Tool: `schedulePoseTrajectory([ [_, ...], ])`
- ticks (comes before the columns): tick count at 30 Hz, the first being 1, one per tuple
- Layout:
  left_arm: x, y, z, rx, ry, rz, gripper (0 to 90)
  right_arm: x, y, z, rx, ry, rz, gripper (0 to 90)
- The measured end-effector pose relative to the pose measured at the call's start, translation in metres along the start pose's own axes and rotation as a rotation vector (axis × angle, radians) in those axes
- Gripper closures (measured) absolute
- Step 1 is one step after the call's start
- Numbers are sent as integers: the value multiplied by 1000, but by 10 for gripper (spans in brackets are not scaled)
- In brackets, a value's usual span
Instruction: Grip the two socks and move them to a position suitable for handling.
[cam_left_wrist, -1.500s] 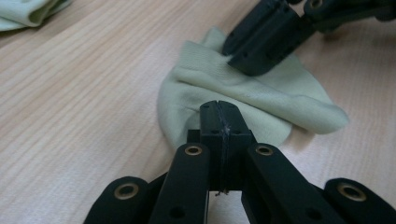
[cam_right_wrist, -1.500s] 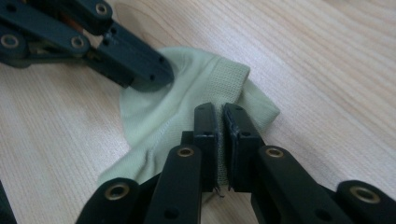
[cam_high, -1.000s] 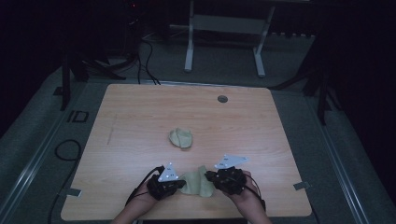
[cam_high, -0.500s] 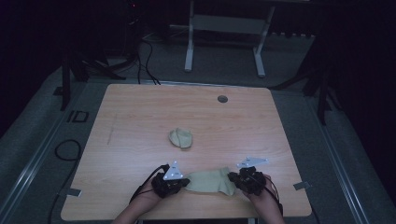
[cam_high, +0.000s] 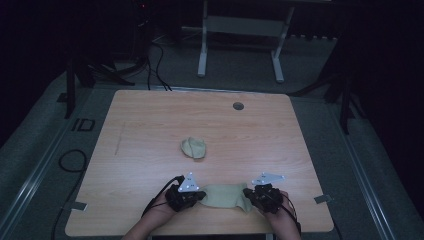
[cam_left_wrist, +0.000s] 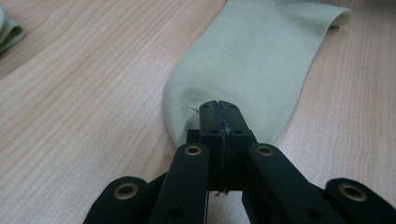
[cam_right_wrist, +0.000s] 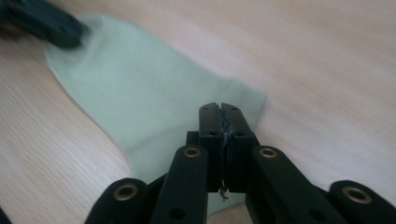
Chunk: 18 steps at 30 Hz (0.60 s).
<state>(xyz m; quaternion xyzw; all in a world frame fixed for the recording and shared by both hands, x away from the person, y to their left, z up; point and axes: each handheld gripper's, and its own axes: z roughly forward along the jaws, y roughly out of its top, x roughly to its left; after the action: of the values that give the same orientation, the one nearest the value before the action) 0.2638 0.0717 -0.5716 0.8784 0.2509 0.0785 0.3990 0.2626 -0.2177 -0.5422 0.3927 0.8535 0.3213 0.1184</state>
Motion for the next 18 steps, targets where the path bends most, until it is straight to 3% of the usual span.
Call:
schedulePoseTrajectory([
  [2, -1, 0, 0, 0, -1, -8, 890, -4, -6, 8, 35, 4, 5, 891],
  [4, -1, 0, 0, 3, -1, -6, 891, -6, -7, 8, 29, 12, 14, 892],
  [5, -1, 0, 0, 1, -4, -7, 891, -10, -6, 6, 36, -17, 2, 891],
  [9, -2, 5, 5, 5, -4, -8, 891, -19, -8, 5, 30, -1, 28, 891],
  [18, 1, 15, 15, 5, 7, -5, 890, -23, -10, 2, 39, -25, 35, 891],
])
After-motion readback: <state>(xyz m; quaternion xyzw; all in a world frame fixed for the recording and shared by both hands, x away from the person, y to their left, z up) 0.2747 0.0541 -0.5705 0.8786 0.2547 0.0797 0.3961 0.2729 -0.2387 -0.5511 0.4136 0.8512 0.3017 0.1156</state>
